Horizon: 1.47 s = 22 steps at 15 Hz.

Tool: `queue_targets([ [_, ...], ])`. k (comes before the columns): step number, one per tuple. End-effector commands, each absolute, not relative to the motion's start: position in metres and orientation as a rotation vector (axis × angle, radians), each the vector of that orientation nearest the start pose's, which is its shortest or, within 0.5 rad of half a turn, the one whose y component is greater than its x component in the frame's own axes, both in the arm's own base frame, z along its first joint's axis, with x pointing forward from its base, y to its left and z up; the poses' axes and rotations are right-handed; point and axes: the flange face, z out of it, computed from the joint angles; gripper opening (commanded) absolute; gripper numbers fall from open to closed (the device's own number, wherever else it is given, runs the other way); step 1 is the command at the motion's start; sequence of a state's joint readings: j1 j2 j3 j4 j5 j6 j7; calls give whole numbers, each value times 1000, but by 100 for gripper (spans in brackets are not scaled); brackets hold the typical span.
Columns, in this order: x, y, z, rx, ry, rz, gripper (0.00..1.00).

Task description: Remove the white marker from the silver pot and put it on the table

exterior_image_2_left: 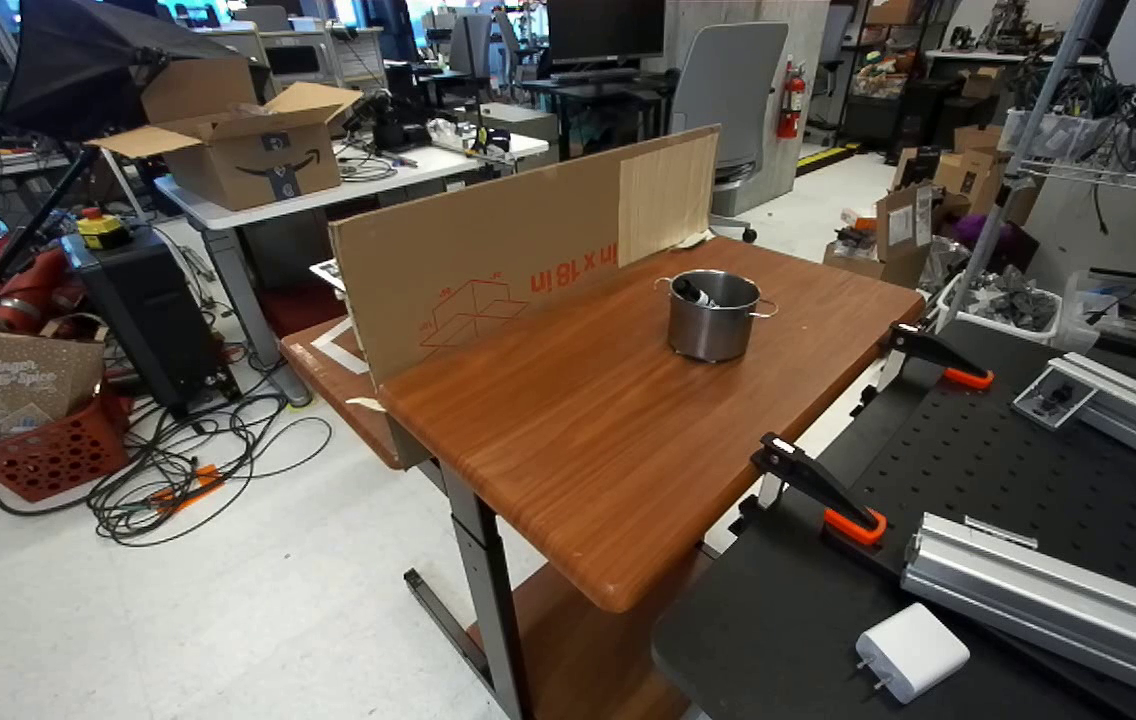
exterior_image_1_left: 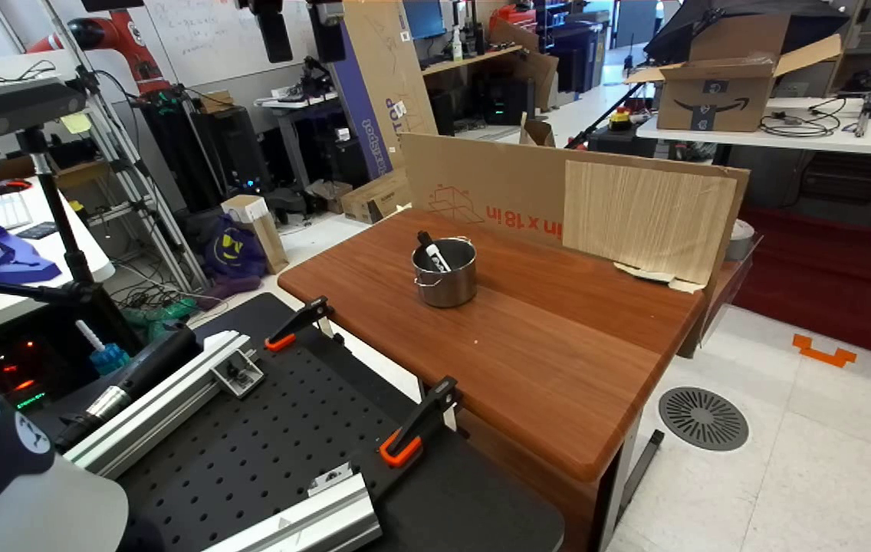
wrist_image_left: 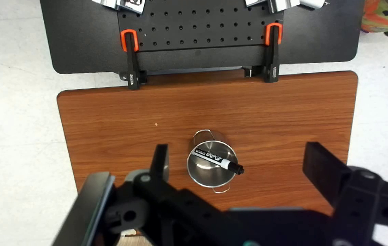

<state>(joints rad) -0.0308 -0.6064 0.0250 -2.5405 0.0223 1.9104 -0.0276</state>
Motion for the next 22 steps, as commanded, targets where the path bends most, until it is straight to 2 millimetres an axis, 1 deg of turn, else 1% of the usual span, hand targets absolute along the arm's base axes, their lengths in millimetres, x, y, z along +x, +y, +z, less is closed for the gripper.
queue_targets([
  [1,362,0,472,-3134,-15,38,100],
  [3,362,0,472,-3134,-15,38,100],
  [6,369,9,463,-3206,-162,22,100],
  [10,381,31,441,-3306,-464,-16,100],
  [13,392,47,420,-3316,-724,-53,100],
  [17,408,54,397,-3226,-1065,-98,100],
  [22,428,44,379,-3035,-1425,-162,100],
])
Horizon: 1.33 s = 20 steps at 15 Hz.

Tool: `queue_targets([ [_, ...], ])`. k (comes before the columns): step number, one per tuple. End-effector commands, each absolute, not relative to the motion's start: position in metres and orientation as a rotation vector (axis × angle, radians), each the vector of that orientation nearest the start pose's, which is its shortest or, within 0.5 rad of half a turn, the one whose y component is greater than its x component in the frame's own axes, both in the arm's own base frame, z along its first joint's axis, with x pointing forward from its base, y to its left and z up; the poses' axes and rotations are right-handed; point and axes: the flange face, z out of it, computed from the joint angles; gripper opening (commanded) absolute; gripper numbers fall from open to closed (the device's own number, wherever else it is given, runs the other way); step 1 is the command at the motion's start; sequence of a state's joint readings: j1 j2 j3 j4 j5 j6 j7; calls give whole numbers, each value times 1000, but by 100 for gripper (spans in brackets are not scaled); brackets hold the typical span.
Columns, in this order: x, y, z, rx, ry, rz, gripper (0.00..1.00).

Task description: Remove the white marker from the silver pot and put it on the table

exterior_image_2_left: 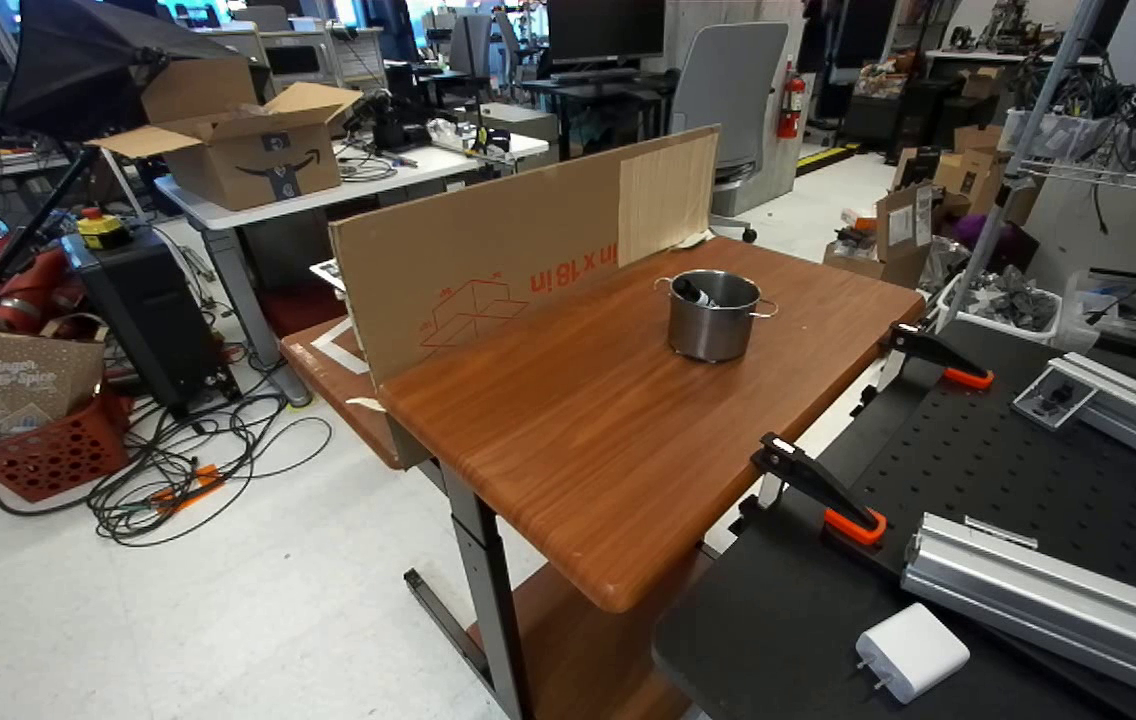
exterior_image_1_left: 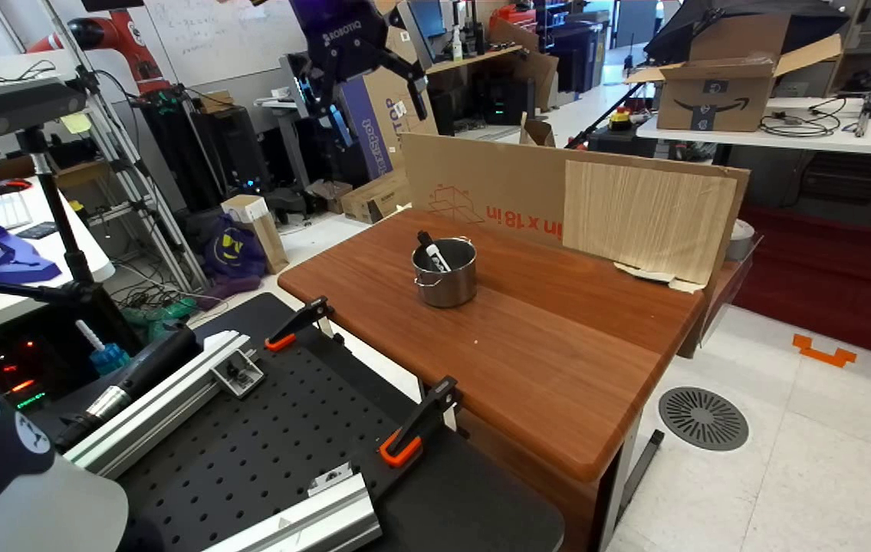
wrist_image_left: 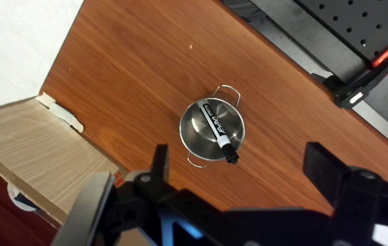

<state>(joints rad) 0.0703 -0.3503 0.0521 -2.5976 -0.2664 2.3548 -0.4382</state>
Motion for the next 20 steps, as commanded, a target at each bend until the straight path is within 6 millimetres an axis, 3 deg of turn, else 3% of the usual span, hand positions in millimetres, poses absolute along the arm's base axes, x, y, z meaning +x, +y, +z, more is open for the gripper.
queue_targets([
  [1,430,43,377,-2993,-1493,-173,100],
  [5,438,44,365,-2778,-1712,-168,100],
  [6,432,42,366,-2888,-1620,-149,100],
  [14,436,44,363,-2797,-1702,-151,100],
  [20,439,62,343,-2536,-2020,-102,100],
])
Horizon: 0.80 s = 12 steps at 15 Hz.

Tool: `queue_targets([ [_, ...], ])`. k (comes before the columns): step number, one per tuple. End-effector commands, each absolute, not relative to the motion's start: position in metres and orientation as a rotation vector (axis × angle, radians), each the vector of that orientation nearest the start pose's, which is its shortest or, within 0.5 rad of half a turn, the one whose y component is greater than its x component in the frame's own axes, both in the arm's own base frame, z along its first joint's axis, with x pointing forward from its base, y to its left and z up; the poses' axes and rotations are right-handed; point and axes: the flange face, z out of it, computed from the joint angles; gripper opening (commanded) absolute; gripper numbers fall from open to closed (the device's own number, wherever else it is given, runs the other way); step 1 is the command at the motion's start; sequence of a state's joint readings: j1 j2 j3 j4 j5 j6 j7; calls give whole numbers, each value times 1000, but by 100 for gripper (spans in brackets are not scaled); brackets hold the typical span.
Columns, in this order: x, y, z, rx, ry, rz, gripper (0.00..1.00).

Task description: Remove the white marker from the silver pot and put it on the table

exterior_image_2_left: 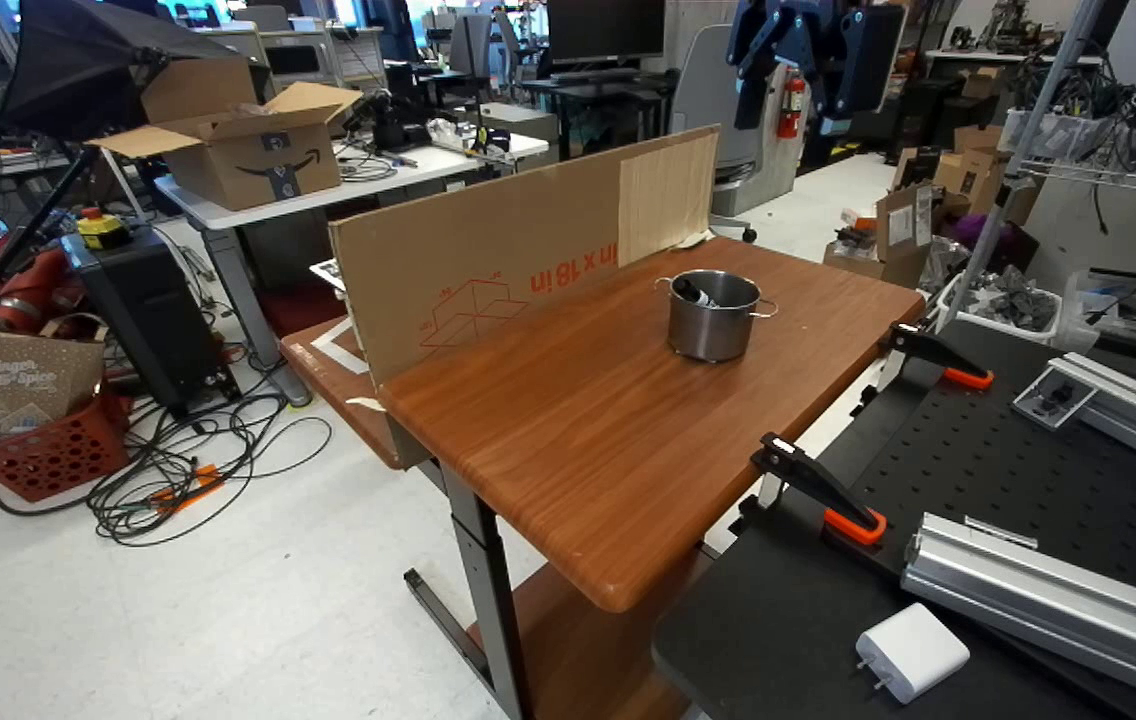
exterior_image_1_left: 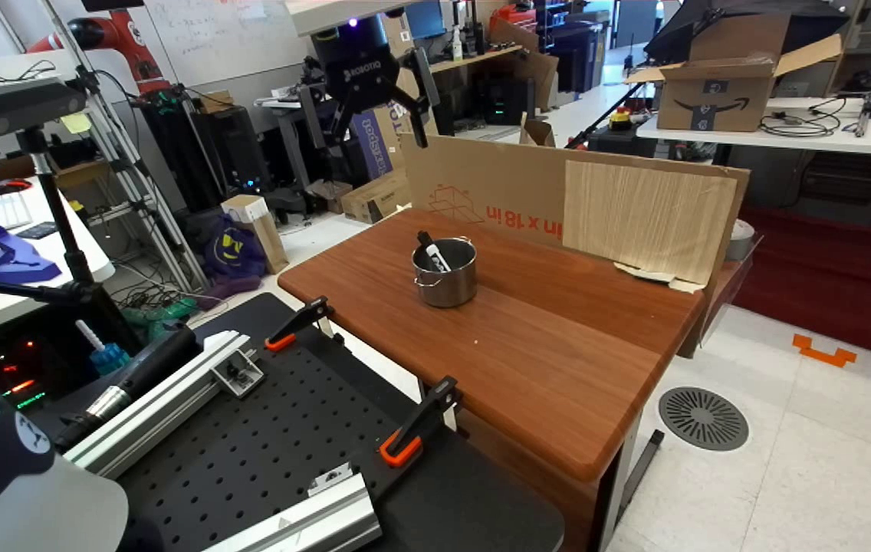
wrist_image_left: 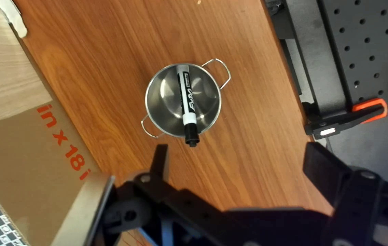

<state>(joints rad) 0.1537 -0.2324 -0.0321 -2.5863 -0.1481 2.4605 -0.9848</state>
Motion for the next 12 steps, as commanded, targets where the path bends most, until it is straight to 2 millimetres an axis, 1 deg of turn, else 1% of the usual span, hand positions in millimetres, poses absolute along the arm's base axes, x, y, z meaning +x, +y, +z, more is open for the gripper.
queue_targets([
  [1,439,65,338,-2488,-2065,-96,100],
  [3,441,66,331,-2424,-2119,-78,100],
  [7,449,59,318,-2334,-2184,-58,100],
  [12,463,50,303,-2274,-2211,-63,100],
])
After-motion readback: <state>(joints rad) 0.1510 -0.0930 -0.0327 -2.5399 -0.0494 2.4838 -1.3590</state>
